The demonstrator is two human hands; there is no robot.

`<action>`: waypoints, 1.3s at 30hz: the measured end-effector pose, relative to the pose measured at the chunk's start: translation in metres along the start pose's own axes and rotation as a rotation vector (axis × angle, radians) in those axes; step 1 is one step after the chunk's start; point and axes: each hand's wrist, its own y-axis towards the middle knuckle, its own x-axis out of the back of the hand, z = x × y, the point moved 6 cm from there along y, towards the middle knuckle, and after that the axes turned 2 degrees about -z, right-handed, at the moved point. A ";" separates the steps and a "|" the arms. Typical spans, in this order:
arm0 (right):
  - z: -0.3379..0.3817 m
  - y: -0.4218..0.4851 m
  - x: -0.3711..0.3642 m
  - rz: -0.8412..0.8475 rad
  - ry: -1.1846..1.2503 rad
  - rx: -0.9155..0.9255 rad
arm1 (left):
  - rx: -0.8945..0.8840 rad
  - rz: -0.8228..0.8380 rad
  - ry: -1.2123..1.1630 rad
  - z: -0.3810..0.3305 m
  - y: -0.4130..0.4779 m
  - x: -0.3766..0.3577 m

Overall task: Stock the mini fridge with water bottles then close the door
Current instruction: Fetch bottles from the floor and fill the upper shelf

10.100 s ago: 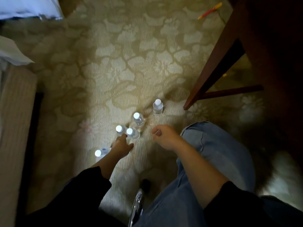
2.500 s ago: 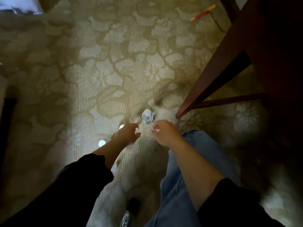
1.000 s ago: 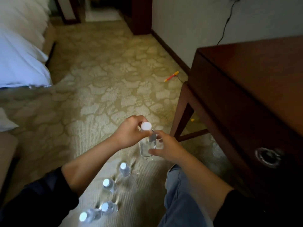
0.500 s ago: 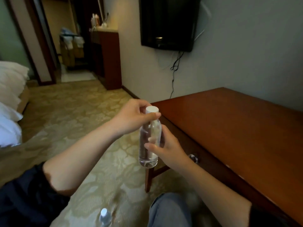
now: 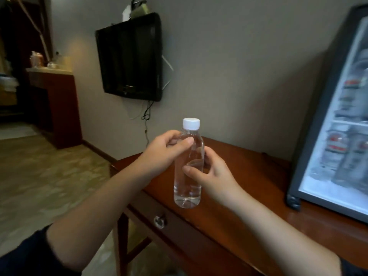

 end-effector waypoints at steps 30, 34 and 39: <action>0.062 -0.045 0.458 -0.985 -0.602 -0.210 | -0.295 0.421 -0.186 -0.154 0.125 -0.422; 0.061 -0.055 0.491 -1.081 -0.615 -0.266 | -0.357 0.494 -0.106 -0.167 0.125 -0.462; 0.054 -0.057 0.520 -1.140 -0.625 -0.314 | -0.393 0.545 -0.063 -0.170 0.120 -0.496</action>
